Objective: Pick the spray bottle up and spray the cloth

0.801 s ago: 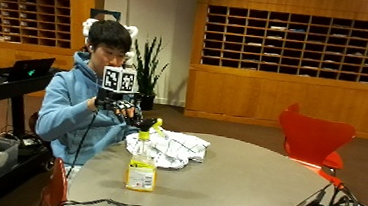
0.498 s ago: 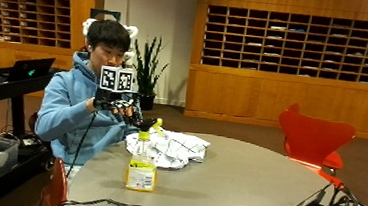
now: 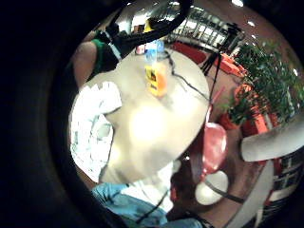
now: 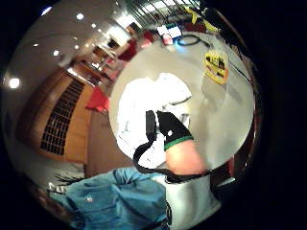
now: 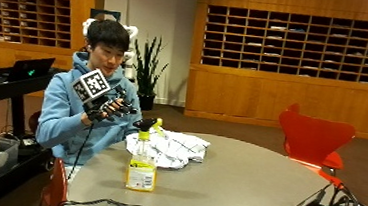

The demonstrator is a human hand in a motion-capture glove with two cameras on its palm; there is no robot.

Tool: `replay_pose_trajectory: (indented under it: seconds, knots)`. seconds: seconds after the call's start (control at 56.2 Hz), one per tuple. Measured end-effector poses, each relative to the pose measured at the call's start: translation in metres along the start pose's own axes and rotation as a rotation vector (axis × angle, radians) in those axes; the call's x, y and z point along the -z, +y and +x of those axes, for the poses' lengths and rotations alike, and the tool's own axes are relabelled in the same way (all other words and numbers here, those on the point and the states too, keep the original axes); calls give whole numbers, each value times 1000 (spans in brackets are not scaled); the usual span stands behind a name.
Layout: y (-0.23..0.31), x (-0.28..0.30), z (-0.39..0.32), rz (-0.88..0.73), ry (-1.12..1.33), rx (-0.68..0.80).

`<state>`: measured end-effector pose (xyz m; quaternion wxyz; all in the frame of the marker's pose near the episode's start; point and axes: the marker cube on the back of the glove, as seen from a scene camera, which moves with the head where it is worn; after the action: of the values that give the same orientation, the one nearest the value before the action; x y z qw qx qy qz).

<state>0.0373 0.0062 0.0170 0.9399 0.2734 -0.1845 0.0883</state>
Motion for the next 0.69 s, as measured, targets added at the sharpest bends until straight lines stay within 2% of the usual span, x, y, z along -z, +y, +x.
replay_pose_trajectory:
  seconds: [0.125,0.196,0.303,0.356,0.445,0.534,0.694]
  knots:
    - [15,-12,10,149,-226,-68]
    - [12,-22,23,183,-294,-131]
    - [11,-30,32,76,-436,-432]
    - [3,-38,46,109,-482,-410]
    - [0,-45,61,54,-588,-397]
    - [-30,-63,79,342,-613,-463]
    - [-46,-81,86,373,-703,-566]
